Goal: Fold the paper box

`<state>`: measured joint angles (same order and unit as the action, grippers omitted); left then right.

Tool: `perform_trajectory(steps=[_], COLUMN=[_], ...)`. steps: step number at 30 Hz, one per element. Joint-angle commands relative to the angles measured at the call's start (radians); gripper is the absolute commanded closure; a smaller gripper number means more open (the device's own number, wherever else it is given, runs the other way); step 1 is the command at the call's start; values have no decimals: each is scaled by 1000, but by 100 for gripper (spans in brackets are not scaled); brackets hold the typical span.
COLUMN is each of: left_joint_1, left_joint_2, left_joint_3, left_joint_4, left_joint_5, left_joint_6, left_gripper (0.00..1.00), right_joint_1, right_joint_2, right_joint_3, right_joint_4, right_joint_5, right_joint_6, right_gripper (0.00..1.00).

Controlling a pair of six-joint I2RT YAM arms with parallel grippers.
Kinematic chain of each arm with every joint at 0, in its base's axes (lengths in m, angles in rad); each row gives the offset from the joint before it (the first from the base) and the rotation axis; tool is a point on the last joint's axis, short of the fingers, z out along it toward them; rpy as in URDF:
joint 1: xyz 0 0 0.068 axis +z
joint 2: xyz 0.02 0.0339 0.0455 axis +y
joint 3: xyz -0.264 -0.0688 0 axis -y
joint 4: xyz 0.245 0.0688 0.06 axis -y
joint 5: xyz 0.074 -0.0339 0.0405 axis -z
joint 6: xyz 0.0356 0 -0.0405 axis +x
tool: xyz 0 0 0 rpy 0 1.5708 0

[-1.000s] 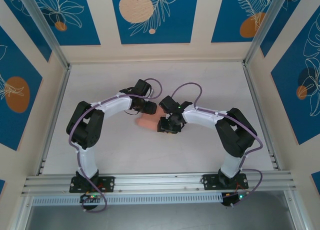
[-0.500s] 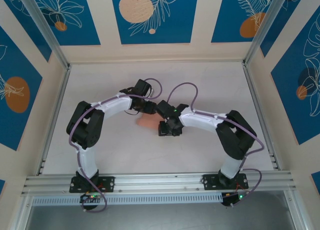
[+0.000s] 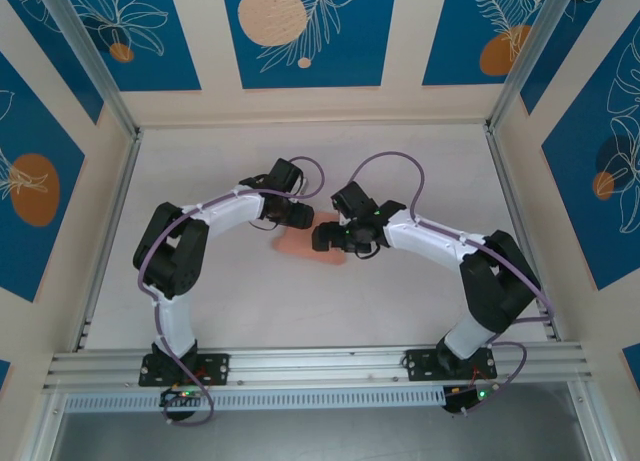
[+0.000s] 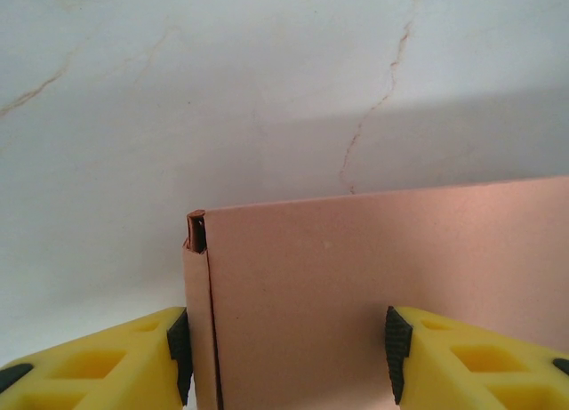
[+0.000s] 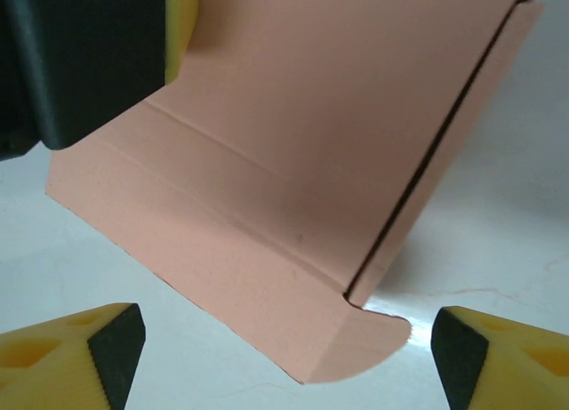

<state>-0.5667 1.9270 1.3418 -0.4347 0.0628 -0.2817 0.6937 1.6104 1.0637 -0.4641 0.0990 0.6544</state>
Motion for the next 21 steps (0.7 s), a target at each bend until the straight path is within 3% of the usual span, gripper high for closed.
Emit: perform_trajectory(steps=[1, 13, 21], left_joint_1=[8, 8, 8], left_joint_2=[44, 45, 52], left_joint_3=[0, -16, -23], left_joint_4=[-91, -73, -57], left_joint_5=[8, 15, 34], left_joint_6=[3, -18, -36], left_gripper=[42, 44, 45], right_joint_1=[16, 114, 129], right_joint_2=[29, 69, 94], right_joint_3=[-21, -25, -52], right_joint_4=[39, -26, 85], right_joint_5=[-70, -24, -2], right_joint_6=[15, 184, 207], right_gripper=[11, 12, 19])
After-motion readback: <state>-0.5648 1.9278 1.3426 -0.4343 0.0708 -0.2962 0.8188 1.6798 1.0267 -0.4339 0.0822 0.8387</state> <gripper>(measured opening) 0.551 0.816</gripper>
